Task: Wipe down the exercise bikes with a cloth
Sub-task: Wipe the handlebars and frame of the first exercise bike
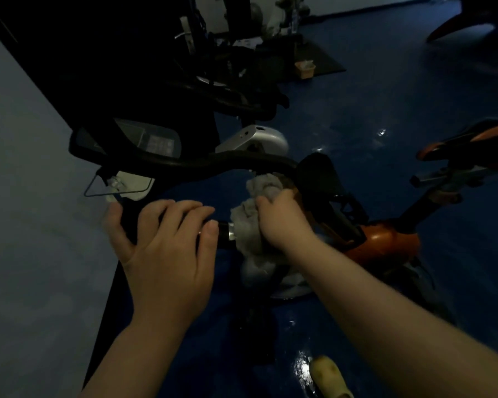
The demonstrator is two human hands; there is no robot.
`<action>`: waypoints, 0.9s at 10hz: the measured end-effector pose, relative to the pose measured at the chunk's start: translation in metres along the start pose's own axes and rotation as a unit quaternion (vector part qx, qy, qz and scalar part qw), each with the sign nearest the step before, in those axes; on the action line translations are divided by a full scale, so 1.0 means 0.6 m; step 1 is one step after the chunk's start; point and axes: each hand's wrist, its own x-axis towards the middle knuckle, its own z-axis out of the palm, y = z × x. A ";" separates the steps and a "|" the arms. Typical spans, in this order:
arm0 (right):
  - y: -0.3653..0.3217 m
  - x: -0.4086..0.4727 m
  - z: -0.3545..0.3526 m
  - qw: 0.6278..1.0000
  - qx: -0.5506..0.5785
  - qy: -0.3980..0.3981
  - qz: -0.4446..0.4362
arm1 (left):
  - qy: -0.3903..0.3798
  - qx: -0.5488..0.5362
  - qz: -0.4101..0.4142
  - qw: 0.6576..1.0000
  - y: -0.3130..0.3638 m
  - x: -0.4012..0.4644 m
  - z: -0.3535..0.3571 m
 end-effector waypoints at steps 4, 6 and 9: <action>-0.021 0.054 0.003 1.000 0.000 0.001 0.006 | 0.020 0.025 0.007 0.999 -0.004 0.007 0.012; 0.002 0.017 -0.012 0.996 0.015 -0.061 -0.056 | 0.051 0.001 0.017 0.999 0.002 0.002 0.005; 0.040 -0.089 0.003 0.955 -0.068 0.072 -0.279 | 0.147 -0.272 -0.057 0.949 -0.037 -0.016 -0.016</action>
